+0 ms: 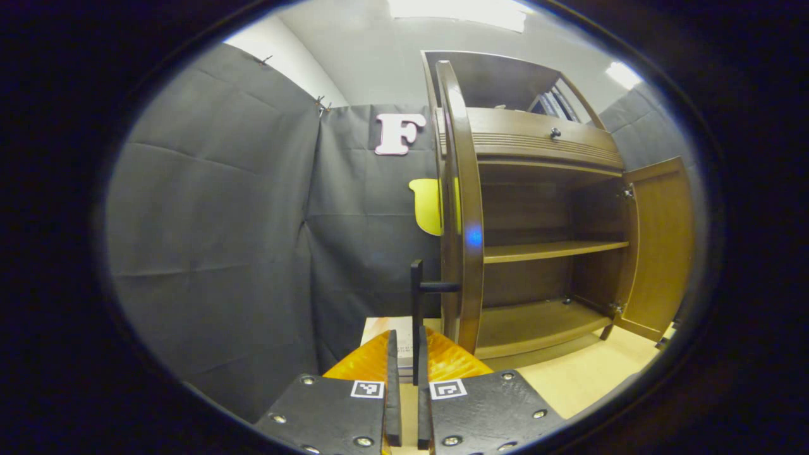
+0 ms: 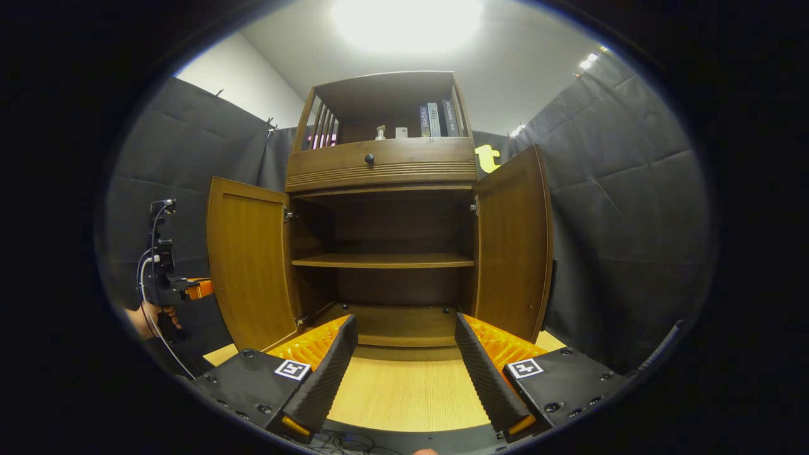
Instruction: Open the right door of the double-door shoe cabinet with the right hand, and open the left door with the left hand.
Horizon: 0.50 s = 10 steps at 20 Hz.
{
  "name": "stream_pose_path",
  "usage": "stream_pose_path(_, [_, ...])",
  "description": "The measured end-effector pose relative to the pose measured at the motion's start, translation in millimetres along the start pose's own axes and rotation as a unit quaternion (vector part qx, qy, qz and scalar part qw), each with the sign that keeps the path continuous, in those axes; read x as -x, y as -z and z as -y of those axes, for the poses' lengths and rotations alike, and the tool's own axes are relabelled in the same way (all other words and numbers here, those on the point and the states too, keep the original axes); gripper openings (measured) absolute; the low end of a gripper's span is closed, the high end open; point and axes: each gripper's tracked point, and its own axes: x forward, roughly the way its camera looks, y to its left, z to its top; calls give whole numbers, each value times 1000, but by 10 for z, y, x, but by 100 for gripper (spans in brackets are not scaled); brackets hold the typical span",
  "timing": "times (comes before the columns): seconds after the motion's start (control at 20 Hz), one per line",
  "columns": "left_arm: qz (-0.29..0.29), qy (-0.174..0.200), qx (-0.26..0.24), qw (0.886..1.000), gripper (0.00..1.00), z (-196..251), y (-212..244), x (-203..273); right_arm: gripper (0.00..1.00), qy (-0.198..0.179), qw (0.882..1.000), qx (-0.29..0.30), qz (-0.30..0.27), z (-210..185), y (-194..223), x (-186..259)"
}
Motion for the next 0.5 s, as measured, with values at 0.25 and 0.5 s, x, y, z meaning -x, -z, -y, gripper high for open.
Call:
stream_pose_path(0.25, [2, 17, -8, 1000, 9, 24, -30, 136, 92, 4, 1000, 6, -2, -4, -12, -16])
stream_pose_path(0.5, [18, 18, -2, 1000, 14, 109, -293, 513, 97, -1, 1000, 0, 9, 76, -99, 1])
